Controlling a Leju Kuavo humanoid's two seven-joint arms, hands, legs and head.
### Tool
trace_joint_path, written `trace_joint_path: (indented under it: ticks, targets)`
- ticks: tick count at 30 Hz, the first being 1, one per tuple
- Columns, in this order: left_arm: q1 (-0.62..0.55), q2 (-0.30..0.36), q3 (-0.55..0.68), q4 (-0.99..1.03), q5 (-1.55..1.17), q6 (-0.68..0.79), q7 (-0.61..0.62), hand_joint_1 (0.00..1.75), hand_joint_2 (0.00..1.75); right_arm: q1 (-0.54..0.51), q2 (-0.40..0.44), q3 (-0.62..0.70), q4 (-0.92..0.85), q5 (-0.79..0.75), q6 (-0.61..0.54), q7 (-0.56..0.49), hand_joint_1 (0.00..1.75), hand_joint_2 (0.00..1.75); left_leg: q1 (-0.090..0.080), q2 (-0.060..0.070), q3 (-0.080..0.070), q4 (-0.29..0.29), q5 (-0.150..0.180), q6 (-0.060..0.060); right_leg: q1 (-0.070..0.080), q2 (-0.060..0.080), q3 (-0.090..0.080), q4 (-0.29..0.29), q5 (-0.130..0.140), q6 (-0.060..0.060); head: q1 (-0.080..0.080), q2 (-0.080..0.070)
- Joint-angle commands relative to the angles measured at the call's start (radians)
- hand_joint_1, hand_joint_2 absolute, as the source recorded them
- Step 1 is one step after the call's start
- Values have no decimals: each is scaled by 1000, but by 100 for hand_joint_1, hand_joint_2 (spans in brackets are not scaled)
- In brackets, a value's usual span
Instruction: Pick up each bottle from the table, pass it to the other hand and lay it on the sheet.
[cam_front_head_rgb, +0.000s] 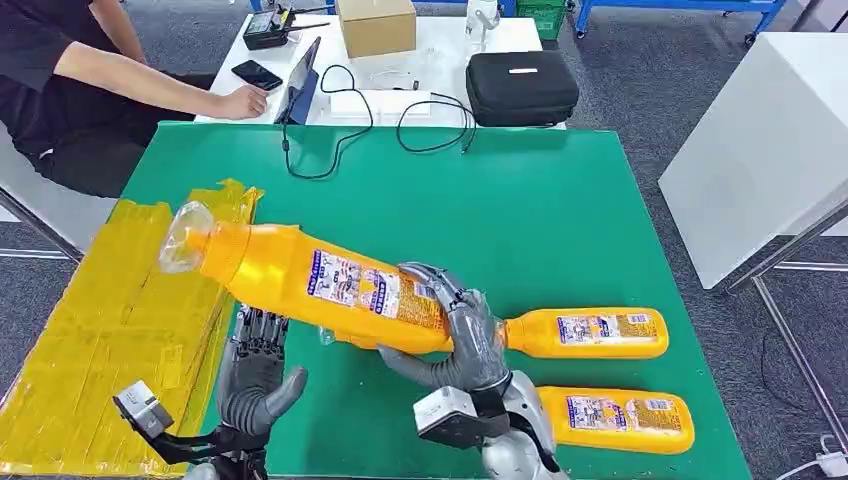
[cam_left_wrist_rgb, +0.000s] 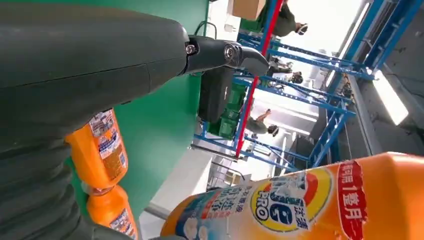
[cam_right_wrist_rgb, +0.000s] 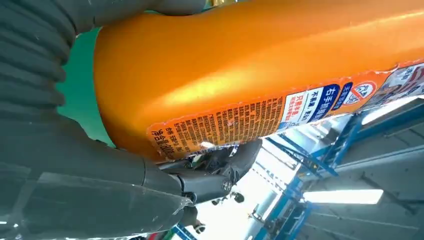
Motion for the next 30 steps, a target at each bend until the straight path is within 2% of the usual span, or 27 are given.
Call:
trace_joint_path:
  ticks: [1, 5, 10, 13, 14, 18, 23, 30]
  targets:
    - [-26, 37, -7, 58, 7, -6, 2, 0, 175, -45, -1, 17, 85, -5, 3, 4, 161, 175, 0, 3, 4, -1, -1, -2, 0, 1, 4, -1, 0, 0, 0, 0]
    - [-32, 39, -2, 67, 21, -28, 3, 0, 175, -60, 12, 43, 142, 6, 13, 14, 164, 175, 0, 3, 4, -1, -1, -2, 0, 2, 3, -1, 0, 0, 0, 0]
    - [-31, 40, -11, 79, 130, -123, 7, 0, 175, -87, 30, 64, 223, 12, 10, 11, 168, 175, 0, 3, 5, -2, -1, -2, 0, 2, 5, -2, 0, 0, 0, 0]
    - [-20, 35, 4, 64, 145, -119, 5, 0, 175, -83, 37, 85, 236, 15, 15, 9, 166, 175, 0, 4, 6, -2, -2, -2, 0, 2, 5, -2, -1, 0, 0, 0]
    - [-11, 34, 16, 56, 180, -139, -5, 0, 175, -76, 37, 111, 259, 35, 48, 24, 164, 175, 0, 3, 4, -1, -1, -2, 0, 2, 3, -1, 0, 0, 0, 0]
    - [9, 28, 38, 35, 243, -203, 15, 0, 175, -60, 55, 150, 364, 55, 11, 10, 171, 175, 1, 6, 7, -2, -2, -3, 1, 4, 6, -2, -1, -1, 0, 0]
    - [3, 26, 29, 62, 372, -307, 43, 0, 175, -58, 61, 154, 434, 62, 14, -7, 171, 175, 1, 3, 6, -2, -2, -2, 1, 2, 6, -2, -1, -1, 0, 0]
    - [20, 12, 63, 43, 383, -299, 47, 0, 175, -34, 88, 222, 499, 86, 50, -16, 169, 175, 1, 3, 5, -2, -1, -2, 1, 1, 4, -2, -1, 0, 0, 0]
